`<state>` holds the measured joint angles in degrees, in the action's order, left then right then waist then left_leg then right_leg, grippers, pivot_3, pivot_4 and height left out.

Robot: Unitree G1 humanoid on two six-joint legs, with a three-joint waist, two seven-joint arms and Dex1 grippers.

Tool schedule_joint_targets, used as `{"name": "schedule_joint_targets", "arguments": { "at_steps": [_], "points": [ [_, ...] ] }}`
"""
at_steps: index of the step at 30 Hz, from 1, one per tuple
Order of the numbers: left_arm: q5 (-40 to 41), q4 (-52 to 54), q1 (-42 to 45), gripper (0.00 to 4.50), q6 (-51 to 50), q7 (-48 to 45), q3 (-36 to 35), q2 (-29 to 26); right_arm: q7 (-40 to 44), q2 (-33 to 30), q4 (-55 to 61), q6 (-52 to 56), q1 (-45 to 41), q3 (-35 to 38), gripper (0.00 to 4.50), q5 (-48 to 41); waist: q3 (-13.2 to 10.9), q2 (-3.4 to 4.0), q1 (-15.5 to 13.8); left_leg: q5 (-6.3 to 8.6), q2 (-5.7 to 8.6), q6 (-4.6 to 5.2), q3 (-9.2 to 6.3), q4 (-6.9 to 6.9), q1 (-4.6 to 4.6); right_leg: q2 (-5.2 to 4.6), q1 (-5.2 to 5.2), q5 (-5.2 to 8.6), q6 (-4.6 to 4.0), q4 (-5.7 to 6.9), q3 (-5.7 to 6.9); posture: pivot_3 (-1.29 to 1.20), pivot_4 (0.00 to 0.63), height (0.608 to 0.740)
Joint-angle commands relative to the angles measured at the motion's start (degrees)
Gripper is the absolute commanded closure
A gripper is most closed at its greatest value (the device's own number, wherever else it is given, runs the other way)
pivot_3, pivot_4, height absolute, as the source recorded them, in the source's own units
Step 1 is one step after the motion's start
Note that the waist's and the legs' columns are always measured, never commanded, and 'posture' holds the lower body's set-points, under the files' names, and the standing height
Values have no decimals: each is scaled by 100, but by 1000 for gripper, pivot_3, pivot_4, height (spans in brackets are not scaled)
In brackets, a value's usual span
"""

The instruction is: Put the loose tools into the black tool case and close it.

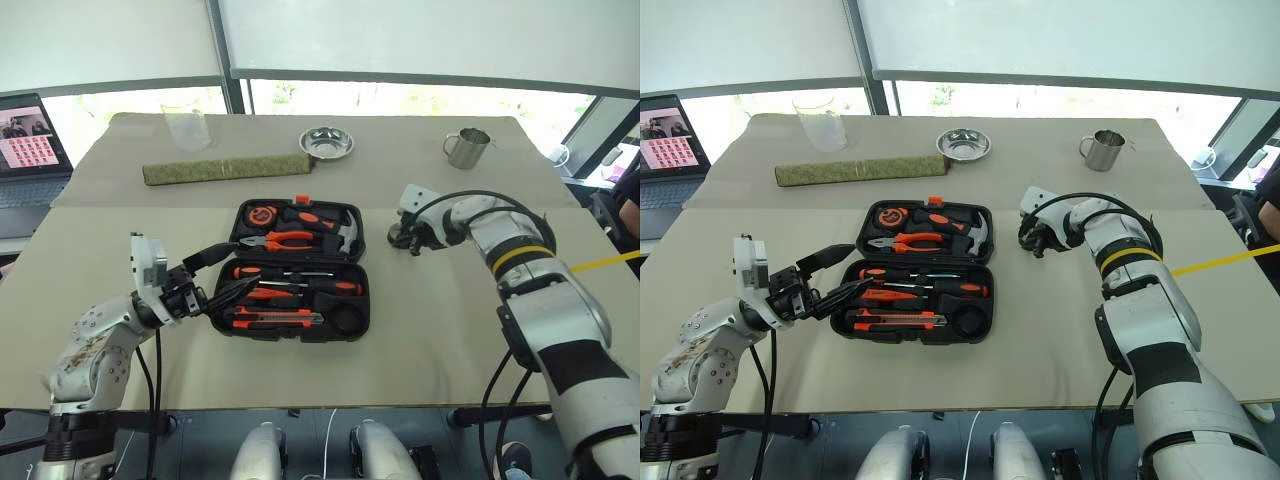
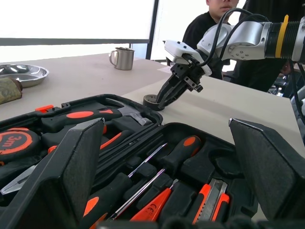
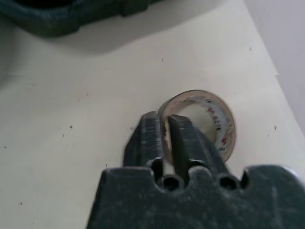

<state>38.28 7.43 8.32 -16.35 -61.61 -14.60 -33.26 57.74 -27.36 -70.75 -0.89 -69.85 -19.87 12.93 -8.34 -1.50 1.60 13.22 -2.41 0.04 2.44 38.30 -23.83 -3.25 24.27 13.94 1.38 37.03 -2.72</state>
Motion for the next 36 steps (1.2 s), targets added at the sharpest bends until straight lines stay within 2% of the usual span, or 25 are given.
{"name": "schedule_joint_targets", "arguments": {
  "at_steps": [1, 4, 7, 10, 13, 15, 20, 27, 36],
  "points": [
    [-127, 150, -103, 0, 227, -178, 19, -133, 550, -83, 265, -330, -249, 298, 4457, -205, 0, 1, 13, 0, 0, 0, 0, 0, 0, 0, 0, 0, 0, 0, 0, 0, 150, 740],
    [-252, 153, -277, 0, 449, -424, 63, -247, 1841, -65, 1286, 315, -151, 577, 4457, -836, -6, 9, 47, 0, -2, 0, 1, -2, 0, 1, 1, 0, 0, 0, 0, 0, 150, 740],
    [-377, 115, -495, 0, 696, -749, 62, -414, 2655, -189, 3587, 1716, 510, 591, 4457, -1497, -9, 14, 70, 0, -11, 0, -5, -4, 0, 5, 3, 0, -1, 5, 2, 0, 150, 740],
    [-459, 69, -722, 0, 913, -1054, 69, -565, 2953, -465, 6039, 3414, 1348, 414, 4457, -2189, -9, 14, 41, 1, -21, 0, -20, -12, 1, 7, 0, 1, -2, 7, 19, 0, 150, 740],
    [-420, 78, -855, 0, 942, -1155, 46, -634, 2771, -702, 7581, 4221, 2095, 148, 4457, -2411, -9, 14, -51, 1, -18, 0, -19, -12, 1, -1, 0, 2, -3, 0, 20, 0, 150, 740],
    [-419, 87, -882, 0, 955, -1165, 56, -642, 2457, -721, 7942, 4384, 2404, 1, 4457, -2340, -10, 13, -79, 0, -11, 0, -15, -6, 1, -8, -1, 2, -3, 0, 20, 0, 150, 740],
    [-446, 123, -840, 0, 949, -1158, 151, -616, 2070, -929, 7998, 3957, 2659, -365, 4457, -1974, -10, 12, -91, -1, -3, -2, -8, 13, 3, -5, -4, 2, -3, 5, 21, 0, 150, 740],
    [-480, -90, -623, 0, 923, -1302, 148, -801, 2141, -1160, 8173, 3958, 2827, -838, 4457, -1934, -11, 10, -76, -1, -10, -2, -9, 11, 2, 7, -3, 2, -4, 5, 19, 0, 150, 740],
    [-434, -61, -713, 0, 853, -1211, 99, -833, 2054, -1186, 8150, 4023, 2817, -1032, 4457, -1966, -11, 9, -80, -1, -9, -2, -8, 11, 3, 5, -4, 2, -4, 4, 18, 0, 150, 740]
  ]
}}
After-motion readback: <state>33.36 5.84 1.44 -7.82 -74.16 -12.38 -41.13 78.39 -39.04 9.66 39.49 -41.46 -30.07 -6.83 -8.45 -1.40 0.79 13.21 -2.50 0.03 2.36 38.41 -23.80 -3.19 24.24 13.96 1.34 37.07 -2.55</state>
